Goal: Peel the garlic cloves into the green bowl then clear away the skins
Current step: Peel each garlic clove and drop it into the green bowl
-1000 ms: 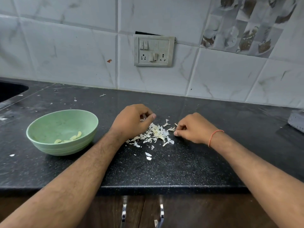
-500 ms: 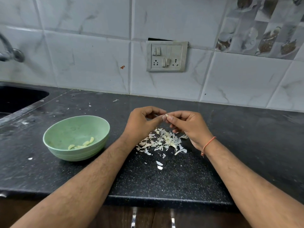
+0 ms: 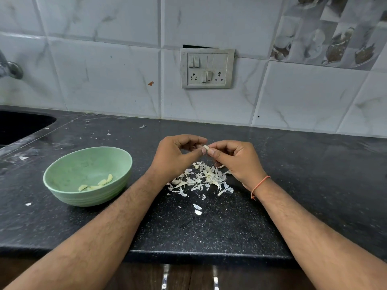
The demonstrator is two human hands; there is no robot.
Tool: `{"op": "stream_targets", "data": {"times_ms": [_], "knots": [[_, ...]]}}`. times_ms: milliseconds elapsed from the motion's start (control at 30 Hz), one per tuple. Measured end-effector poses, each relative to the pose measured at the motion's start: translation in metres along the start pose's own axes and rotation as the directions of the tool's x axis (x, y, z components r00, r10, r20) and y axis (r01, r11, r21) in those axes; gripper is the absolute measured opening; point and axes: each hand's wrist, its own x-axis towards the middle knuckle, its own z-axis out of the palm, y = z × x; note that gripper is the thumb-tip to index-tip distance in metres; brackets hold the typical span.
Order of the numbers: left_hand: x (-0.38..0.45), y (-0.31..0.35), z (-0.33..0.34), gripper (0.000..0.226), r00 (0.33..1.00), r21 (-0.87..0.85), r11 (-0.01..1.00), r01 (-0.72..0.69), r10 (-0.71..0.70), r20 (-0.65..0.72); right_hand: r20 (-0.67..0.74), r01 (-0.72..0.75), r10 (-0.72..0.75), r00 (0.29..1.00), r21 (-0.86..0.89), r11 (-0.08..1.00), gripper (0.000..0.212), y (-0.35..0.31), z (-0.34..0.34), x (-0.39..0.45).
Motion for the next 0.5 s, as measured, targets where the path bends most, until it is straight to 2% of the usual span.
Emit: {"op": "stream_targets", "data": {"times_ms": [133,500], "knots": [[-0.0002,0.0007,0.0001,0.027,1.0,0.003,1.0,-0.012,0.012,0.013,-0.011,0.038,-0.039,0.999,-0.056,0.998,0.01,0.0007,0.0018,-0.0008],[0.0006,0.0001,-0.0001,0.025,0.999,-0.066,0.997,0.033,-0.035,-0.029,-0.002,-0.041,0.041,0.999,0.127,0.991,0.01,-0.002,0.0076,-0.002]]}}
